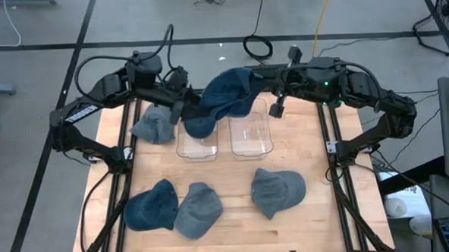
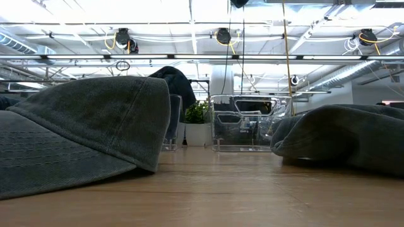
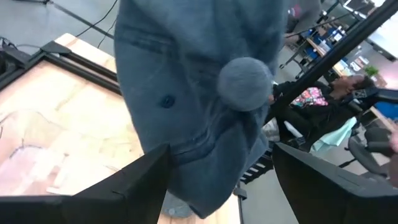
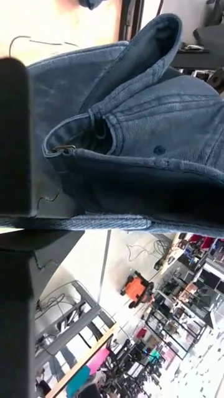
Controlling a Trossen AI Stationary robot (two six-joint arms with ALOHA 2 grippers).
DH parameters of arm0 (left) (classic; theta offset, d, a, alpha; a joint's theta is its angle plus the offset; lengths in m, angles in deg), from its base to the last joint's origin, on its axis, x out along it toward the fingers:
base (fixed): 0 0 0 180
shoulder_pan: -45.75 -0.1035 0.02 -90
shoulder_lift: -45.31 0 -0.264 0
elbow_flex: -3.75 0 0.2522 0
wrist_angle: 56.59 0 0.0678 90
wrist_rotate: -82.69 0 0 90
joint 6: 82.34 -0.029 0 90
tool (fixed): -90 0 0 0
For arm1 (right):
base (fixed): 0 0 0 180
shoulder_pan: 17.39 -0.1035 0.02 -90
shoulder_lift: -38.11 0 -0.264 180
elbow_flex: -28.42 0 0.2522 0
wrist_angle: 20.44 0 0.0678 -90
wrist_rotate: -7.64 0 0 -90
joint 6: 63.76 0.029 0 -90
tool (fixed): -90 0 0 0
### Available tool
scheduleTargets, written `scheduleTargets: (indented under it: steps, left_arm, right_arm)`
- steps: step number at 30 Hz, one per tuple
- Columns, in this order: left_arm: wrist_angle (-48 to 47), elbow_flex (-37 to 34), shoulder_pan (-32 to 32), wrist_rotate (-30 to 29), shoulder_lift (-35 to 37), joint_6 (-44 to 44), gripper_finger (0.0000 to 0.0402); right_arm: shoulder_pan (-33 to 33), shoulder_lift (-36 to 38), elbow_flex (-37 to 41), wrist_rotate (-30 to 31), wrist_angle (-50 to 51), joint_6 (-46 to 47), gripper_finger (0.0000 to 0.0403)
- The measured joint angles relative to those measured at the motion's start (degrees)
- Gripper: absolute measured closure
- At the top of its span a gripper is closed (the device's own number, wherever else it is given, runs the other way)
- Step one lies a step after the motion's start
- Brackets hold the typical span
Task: Pick & Place hat
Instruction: Put the right blue cap into the left transparent bin
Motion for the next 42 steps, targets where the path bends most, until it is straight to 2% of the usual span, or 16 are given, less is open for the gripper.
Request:
scheduleTargets:
  steps: [4, 8, 13, 18, 19, 25, 31, 36, 42]
  left_arm:
    - [0.0, 0.0, 0.0, -1.1, -0.1, 1.2, 0.0123]
    - [0.0, 0.0, -0.1, -3.5, 0.0, 1.3, 0.0166]
    - [0.0, 0.0, -1.1, -3.5, 0.4, 2.7, 0.0261]
    - [0.0, 0.0, -1.4, -3.5, 0.3, 0.1, 0.0377]
    - [0.0, 0.0, -1.4, -3.5, 0.3, -1.3, 0.0387]
    - [0.0, 0.0, -1.4, -3.5, 0.7, -9.6, 0.0395]
    - [-0.1, 0.0, -2.3, -4.0, 3.2, -19.5, 0.0397]
    - [0.2, 0.0, -2.9, -7.5, 7.4, -31.6, 0.0398]
    - [2.9, 0.0, -3.3, -10.3, 11.9, -38.8, 0.0398]
  right_arm:
    - [0.0, -0.1, 0.0, -0.1, 0.6, -0.1, 0.0403]
    - [0.0, -0.1, 0.0, -0.2, 0.5, -0.3, 0.0403]
    - [-0.5, -0.1, 0.0, -0.8, 0.5, -0.2, 0.0403]
    - [-0.5, -0.1, 0.0, -6.6, 0.1, -0.2, 0.0395]
    - [-0.5, -0.1, 0.0, -7.3, 0.0, -0.2, 0.0392]
    - [-0.5, -0.1, 0.0, -7.8, 0.0, 0.7, 0.0386]
    - [-0.6, -0.1, 0.0, -8.2, 1.2, 9.1, 0.0369]
    - [-0.5, -0.1, 0.0, -12.7, 2.1, 18.2, 0.0328]
    - [-0.5, -0.2, 0.0, -19.9, 2.2, 30.2, 0.0259]
